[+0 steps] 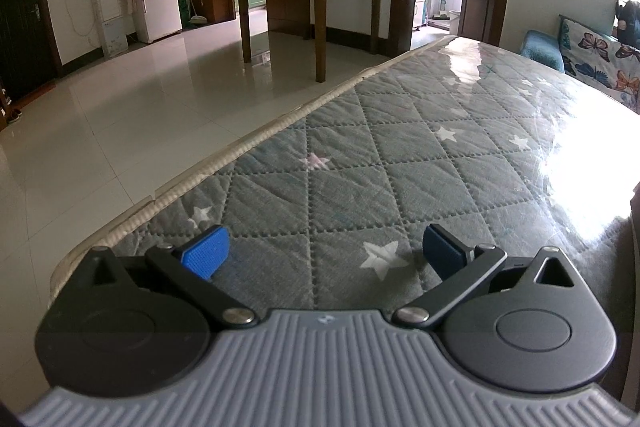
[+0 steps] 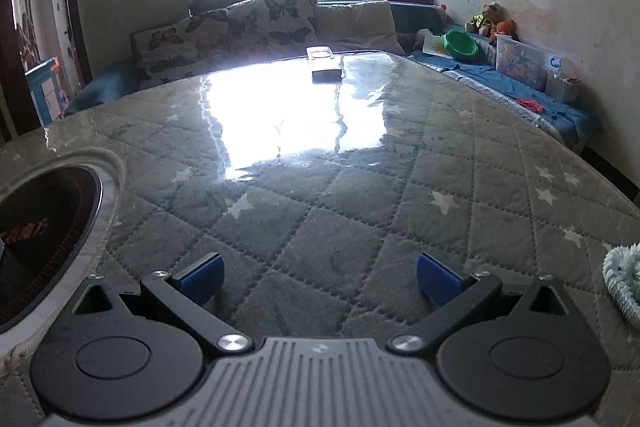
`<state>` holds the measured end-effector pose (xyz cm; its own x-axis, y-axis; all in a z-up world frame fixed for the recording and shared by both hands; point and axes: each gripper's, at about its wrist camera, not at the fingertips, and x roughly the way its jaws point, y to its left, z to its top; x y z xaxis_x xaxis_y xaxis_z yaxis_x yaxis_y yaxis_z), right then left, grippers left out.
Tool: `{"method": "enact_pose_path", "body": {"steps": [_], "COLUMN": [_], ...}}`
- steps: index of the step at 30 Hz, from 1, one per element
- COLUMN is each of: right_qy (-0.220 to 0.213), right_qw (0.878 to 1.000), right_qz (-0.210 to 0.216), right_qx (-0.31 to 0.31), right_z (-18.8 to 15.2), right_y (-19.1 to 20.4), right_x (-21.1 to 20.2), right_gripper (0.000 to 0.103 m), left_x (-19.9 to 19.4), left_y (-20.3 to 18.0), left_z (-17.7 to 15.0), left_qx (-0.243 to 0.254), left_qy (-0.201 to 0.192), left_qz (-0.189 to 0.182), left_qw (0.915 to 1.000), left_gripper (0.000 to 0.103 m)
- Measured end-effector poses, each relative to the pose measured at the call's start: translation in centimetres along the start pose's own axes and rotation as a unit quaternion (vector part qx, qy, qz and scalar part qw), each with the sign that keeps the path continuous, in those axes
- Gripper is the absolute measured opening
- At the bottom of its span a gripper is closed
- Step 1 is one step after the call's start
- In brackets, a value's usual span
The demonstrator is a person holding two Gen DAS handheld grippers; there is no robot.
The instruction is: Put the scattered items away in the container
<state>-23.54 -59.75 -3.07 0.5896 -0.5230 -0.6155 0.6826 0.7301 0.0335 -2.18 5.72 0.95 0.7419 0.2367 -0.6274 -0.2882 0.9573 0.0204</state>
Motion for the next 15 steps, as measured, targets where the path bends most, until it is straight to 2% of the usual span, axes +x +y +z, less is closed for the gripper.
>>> {"method": "enact_pose_path", "body": {"steps": [15], "right_qy": [0.001], "right_qw": [1.000], "right_qz": [-0.001], "right_qx": [-0.001], "right_z": [0.15], "right_y": [-0.41], "right_x": [-0.30], "right_gripper": [0.103], "left_x": [-0.21], "left_y": [0.93], "left_z": [-0.02], "left_qx": [0.000], "left_qy": [-0.001], "left_qz": [0.000], "left_qw": [1.0000], "left_gripper": [0.103]}}
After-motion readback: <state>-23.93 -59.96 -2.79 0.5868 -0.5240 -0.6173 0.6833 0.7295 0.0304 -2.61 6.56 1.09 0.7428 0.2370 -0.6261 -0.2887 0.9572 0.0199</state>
